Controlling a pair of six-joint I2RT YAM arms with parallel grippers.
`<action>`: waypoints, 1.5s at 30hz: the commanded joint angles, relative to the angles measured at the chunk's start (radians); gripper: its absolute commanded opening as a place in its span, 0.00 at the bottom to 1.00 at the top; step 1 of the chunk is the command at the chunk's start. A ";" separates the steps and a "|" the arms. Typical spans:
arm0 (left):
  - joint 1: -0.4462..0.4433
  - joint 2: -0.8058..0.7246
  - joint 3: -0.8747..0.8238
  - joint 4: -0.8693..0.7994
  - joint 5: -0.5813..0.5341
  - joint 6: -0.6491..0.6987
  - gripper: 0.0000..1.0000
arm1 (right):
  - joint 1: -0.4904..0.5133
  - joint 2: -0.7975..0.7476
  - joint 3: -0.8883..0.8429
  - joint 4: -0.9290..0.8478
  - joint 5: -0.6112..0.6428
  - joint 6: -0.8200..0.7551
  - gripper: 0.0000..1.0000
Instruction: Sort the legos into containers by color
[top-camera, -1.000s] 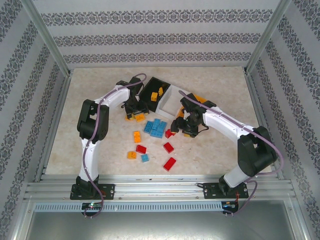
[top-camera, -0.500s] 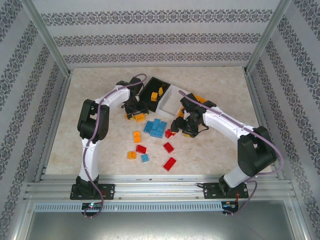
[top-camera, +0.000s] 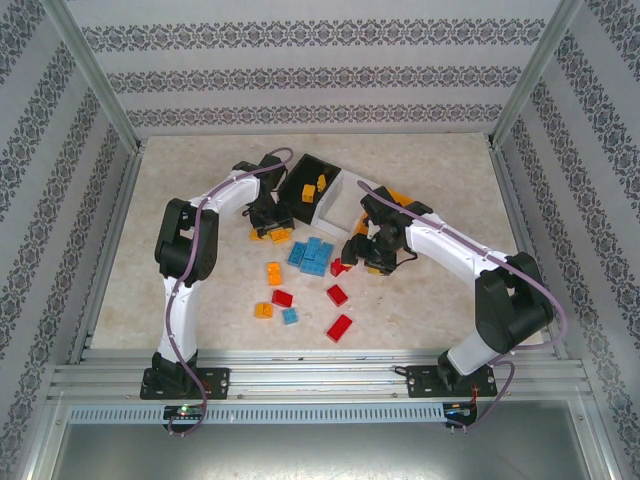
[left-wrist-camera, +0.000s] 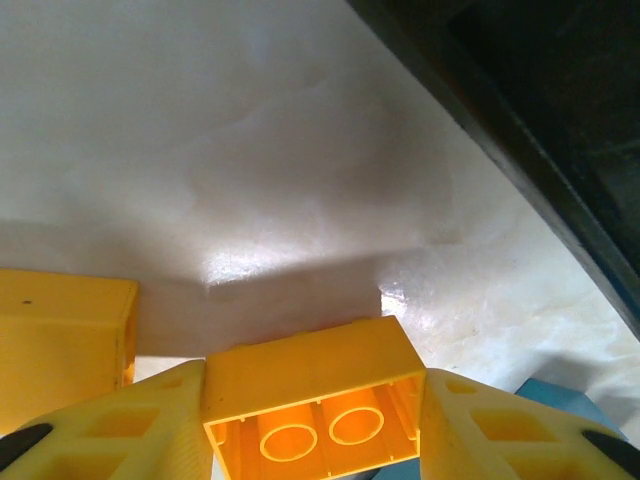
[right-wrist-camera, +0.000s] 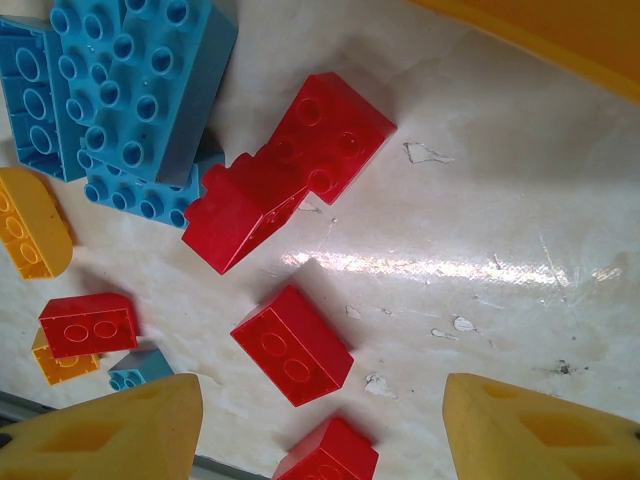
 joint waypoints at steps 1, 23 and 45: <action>-0.012 0.022 0.008 -0.051 0.000 0.020 0.49 | 0.014 0.012 0.018 -0.017 0.014 0.006 0.65; -0.004 0.204 0.595 -0.193 0.062 -0.052 0.54 | -0.004 -0.013 0.013 -0.046 0.029 -0.017 0.66; -0.002 0.175 0.673 -0.249 0.049 -0.031 0.68 | 0.043 0.088 0.068 -0.051 -0.004 -0.074 0.64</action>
